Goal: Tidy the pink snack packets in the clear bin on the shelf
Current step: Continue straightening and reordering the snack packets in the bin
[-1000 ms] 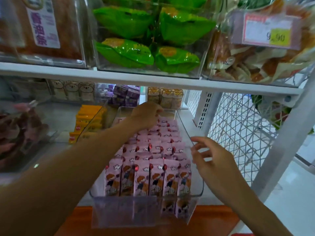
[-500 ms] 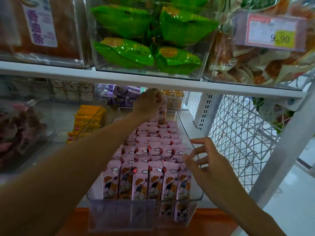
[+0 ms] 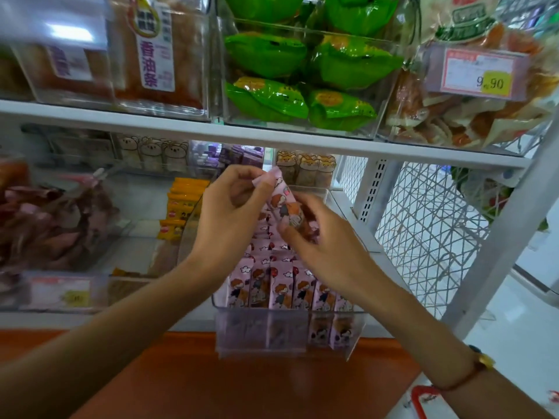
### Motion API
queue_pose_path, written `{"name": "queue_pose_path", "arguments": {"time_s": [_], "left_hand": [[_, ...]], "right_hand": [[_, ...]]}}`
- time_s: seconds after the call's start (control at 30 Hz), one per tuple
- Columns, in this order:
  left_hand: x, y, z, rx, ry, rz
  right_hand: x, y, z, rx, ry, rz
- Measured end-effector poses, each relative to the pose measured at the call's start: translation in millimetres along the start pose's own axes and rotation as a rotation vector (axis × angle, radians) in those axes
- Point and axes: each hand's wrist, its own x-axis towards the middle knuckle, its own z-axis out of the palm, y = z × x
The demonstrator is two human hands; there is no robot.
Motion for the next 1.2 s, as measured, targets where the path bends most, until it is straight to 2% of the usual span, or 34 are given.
{"name": "queue_pose_path", "arguments": {"time_s": [0.07,0.2,0.33,0.57,0.7,0.77,0.9,1.03,1.2], "left_hand": [[-11,-1,-6,0.017,0.002,0.002],[-24,-13,-14,0.148,-0.091,-0.018],[-32,-14,-10,0.242,-0.221,-0.001],[-34,-12,-10,0.454,-0.201,0.215],[-32,-14,-10,0.415,-0.288,0.149],[-33,-18,-9,0.469,-0.339,0.144],[-34,-22,-6,0.612,-0.281,0.232],[-34,-19,-4,0.492,-0.249,0.212],[-31,-10,-2,0.227,-0.299,0.013]], "right_hand": [[-6,0,5,0.136,0.022,0.041],[-12,8,3,0.595,0.094,0.366],[-9,12,5,0.649,0.099,0.453],[-10,9,17,0.680,0.125,0.391],[-9,9,11,0.786,0.060,0.315],[-11,10,10,0.743,0.121,0.295],[-13,11,13,0.661,0.343,0.266],[-15,8,11,0.578,0.322,0.218],[-13,9,-3,0.634,0.196,0.215]]}}
